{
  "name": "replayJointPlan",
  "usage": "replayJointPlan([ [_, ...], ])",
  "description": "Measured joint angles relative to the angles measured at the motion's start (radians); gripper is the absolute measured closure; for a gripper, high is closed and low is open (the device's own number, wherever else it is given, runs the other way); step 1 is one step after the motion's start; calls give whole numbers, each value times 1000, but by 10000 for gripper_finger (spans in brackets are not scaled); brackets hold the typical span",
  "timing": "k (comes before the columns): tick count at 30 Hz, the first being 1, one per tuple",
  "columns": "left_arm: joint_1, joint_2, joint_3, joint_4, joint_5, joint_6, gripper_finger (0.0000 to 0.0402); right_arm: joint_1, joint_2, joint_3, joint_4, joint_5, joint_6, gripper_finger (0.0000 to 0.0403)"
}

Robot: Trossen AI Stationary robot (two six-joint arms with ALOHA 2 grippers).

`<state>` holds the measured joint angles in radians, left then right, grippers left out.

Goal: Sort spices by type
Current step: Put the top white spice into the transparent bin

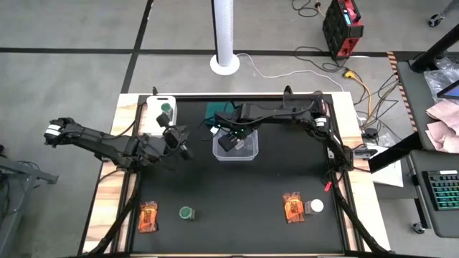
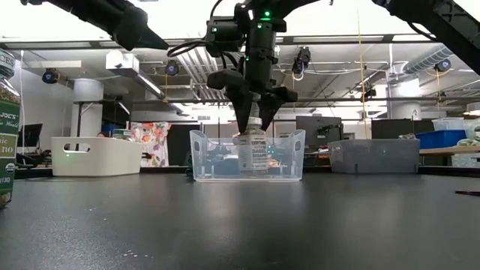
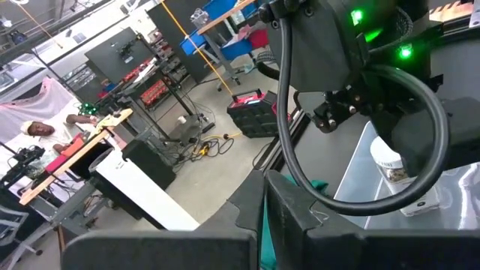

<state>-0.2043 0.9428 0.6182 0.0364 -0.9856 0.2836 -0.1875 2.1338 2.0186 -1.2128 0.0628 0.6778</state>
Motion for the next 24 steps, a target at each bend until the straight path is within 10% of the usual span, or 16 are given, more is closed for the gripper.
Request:
replayJointPlan([
  [24, 0, 0, 0, 0, 0, 0, 402, 0, -37, 0, -2, 10, -68, 98],
])
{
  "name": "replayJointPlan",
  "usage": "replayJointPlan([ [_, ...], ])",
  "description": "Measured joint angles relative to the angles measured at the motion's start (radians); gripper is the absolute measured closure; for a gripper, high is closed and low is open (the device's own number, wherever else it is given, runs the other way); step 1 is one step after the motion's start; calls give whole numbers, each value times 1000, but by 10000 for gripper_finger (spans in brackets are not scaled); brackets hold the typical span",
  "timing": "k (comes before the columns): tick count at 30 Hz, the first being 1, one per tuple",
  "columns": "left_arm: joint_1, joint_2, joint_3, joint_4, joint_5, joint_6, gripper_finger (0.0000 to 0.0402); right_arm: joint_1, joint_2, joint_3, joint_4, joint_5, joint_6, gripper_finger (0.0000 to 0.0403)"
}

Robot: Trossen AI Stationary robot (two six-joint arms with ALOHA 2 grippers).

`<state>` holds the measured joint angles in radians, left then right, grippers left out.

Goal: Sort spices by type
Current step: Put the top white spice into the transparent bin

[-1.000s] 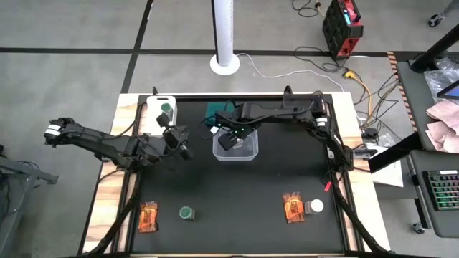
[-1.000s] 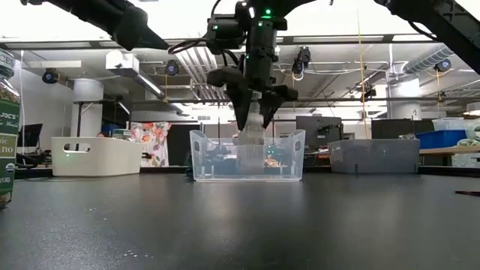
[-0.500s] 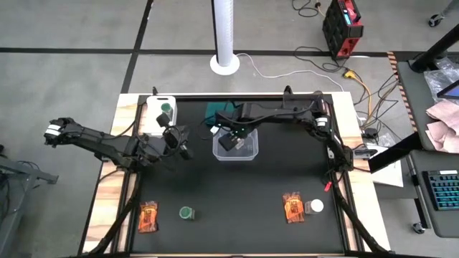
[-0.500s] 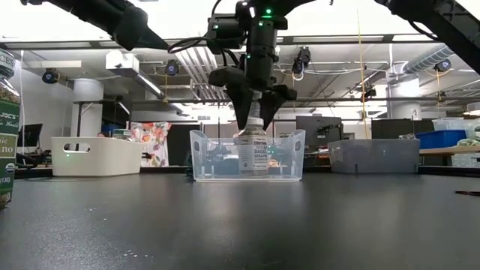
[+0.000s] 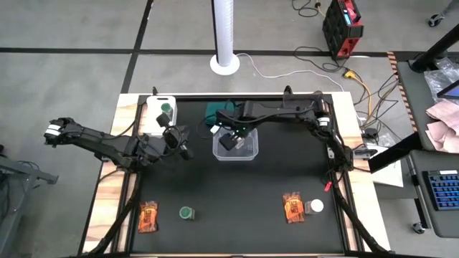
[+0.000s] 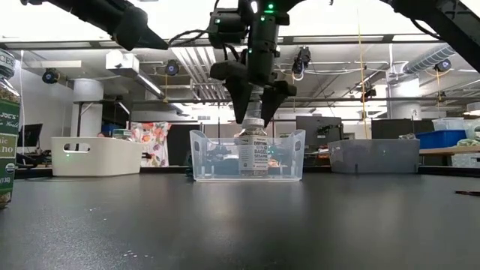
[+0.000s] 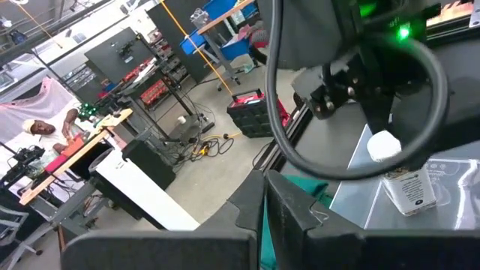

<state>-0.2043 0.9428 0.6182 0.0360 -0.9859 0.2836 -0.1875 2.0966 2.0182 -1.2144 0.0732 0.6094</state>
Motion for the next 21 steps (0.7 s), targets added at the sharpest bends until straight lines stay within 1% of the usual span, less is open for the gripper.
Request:
replayJointPlan([
  [7, 0, 0, 0, 0, 0, 0, 402, 0, -61, 0, 23, 32, -31, 113],
  [11, 0, 0, 0, 0, 0, 0, 402, 1, -104, 0, 13, 41, -96, 122],
  [13, 0, 0, 0, 0, 0, 0, 402, 9, -129, -8, -4, 85, -139, 132],
  [17, 0, 0, 0, -1, 0, -1, 402, 32, -176, -56, -26, 198, -186, 167],
  [19, 0, 0, 0, -7, 0, -4, 402, 43, -203, -106, -18, 229, -201, 195],
  [21, 0, 0, 0, -12, 0, -4, 402, 56, -234, -166, -8, 259, -213, 233],
])
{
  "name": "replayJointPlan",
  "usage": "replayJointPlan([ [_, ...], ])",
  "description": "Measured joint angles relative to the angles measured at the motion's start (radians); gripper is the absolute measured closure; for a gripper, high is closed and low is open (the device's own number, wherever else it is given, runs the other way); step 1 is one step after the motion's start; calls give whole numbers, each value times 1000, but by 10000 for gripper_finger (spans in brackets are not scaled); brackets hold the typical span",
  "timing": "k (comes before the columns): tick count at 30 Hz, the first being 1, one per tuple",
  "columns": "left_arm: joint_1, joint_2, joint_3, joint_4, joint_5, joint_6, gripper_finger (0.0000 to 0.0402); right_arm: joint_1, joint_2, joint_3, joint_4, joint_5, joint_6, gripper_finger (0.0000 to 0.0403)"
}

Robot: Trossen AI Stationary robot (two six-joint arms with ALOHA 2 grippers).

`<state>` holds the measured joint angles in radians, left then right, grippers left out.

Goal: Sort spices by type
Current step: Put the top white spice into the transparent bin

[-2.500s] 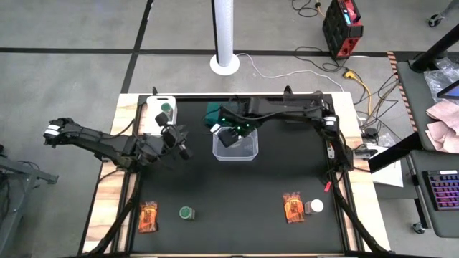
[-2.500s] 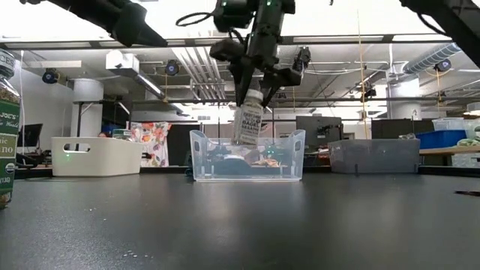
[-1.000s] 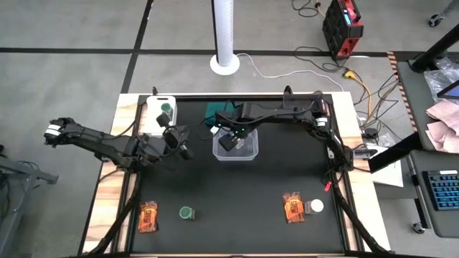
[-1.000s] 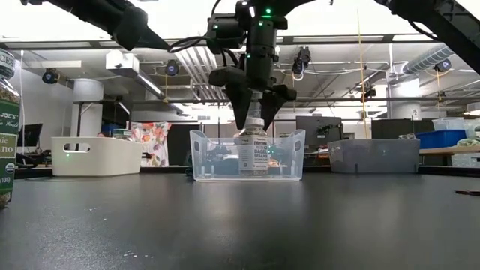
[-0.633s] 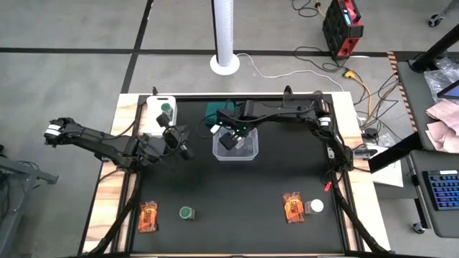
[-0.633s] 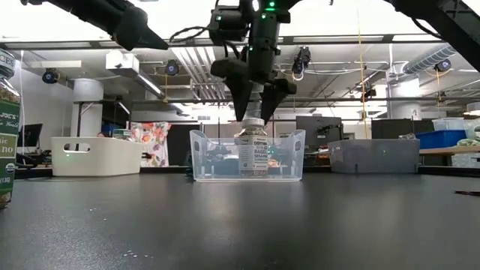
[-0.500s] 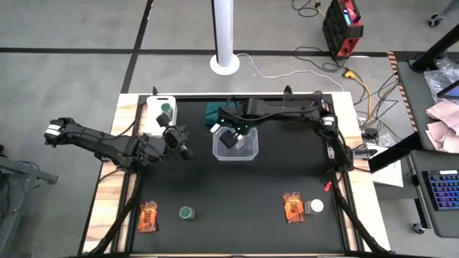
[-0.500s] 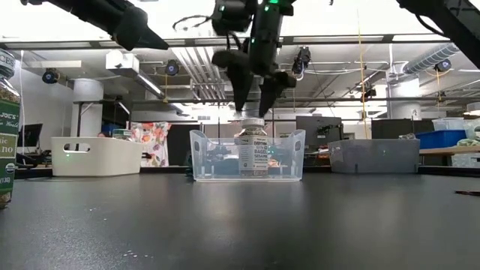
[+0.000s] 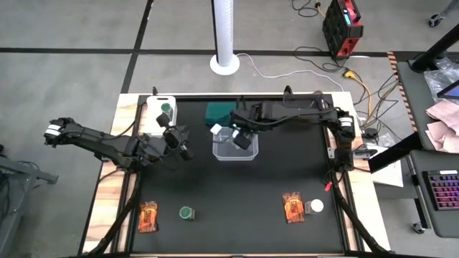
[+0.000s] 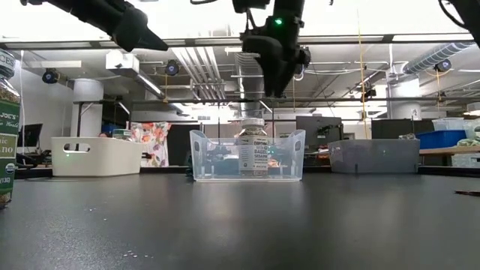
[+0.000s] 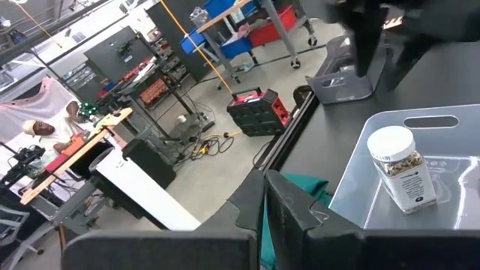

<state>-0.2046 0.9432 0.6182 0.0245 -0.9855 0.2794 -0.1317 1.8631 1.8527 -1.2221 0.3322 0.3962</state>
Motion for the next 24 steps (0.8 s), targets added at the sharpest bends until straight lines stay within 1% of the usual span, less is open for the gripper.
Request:
replayJointPlan([
  [3, 0, 2, 0, -4, 0, 0, 402, 20, -55, -124, 54, 64, -29, 302],
  [6, 0, 2, 0, -4, 0, 0, 402, 41, -118, -277, 217, 116, -82, 373],
  [7, 0, 2, 0, -5, 0, 0, 402, 48, -140, -329, 288, 116, -107, 382],
  [10, 0, 2, 0, -5, 0, 0, 402, 55, -208, -454, 488, 77, -154, 391],
  [15, 0, 4, 0, -5, 0, 0, 402, 57, -279, -625, 709, 63, -186, 394],
  [19, 0, 4, 0, -4, 0, 0, 402, 58, -293, -703, 797, 61, -163, 394],
  [24, 0, 4, 0, -4, 0, 0, 402, 58, -260, -762, 888, 61, -149, 394],
])
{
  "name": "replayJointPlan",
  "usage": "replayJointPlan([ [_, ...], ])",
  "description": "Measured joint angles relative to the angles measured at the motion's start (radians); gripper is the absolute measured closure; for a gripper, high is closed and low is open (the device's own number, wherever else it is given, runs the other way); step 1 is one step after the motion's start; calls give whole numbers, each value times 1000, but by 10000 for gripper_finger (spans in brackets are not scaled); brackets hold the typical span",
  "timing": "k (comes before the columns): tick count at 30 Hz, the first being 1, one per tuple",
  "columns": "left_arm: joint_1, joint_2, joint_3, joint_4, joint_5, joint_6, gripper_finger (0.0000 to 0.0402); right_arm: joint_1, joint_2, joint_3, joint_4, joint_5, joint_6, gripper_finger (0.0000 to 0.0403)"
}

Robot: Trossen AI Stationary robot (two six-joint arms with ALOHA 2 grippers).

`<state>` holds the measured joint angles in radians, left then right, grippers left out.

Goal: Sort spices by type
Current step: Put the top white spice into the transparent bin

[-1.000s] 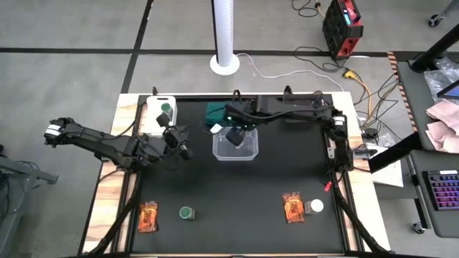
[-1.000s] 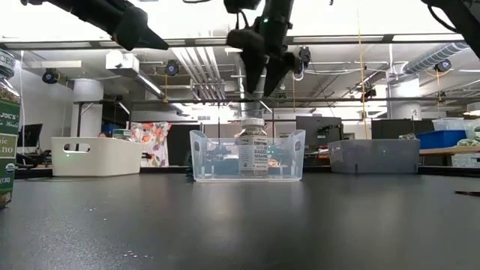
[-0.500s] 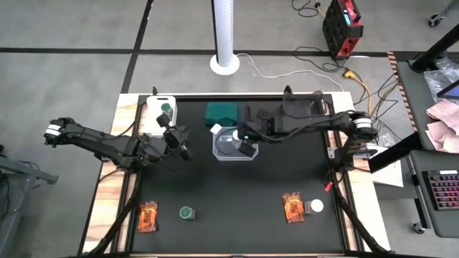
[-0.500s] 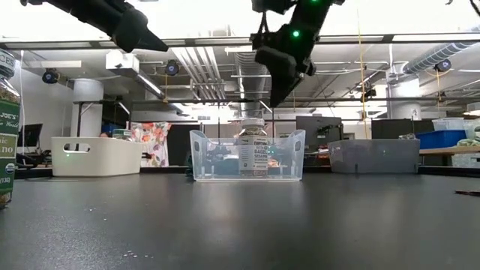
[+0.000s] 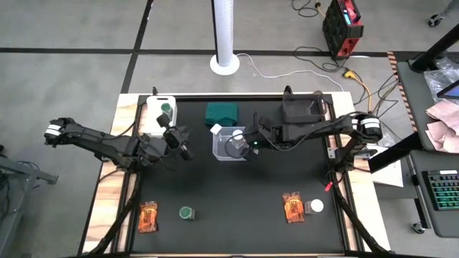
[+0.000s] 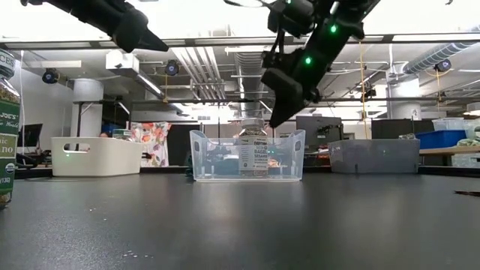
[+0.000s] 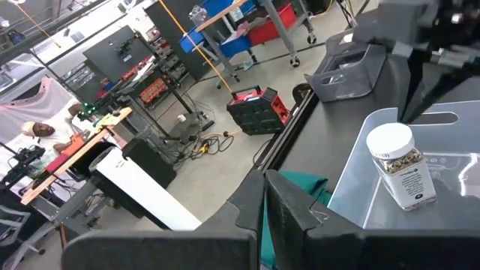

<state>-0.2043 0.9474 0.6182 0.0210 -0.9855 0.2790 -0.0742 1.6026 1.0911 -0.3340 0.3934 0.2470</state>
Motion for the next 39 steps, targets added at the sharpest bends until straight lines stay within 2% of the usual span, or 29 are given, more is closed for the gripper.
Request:
replayJointPlan([
  [18, 0, 0, 0, 1, 0, 0, 402, -2, 52, -12, 81, 35, -21, 394],
  [39, 0, 0, 0, 0, 0, 1, 402, 18, 52, -12, 110, -12, -43, 394],
])
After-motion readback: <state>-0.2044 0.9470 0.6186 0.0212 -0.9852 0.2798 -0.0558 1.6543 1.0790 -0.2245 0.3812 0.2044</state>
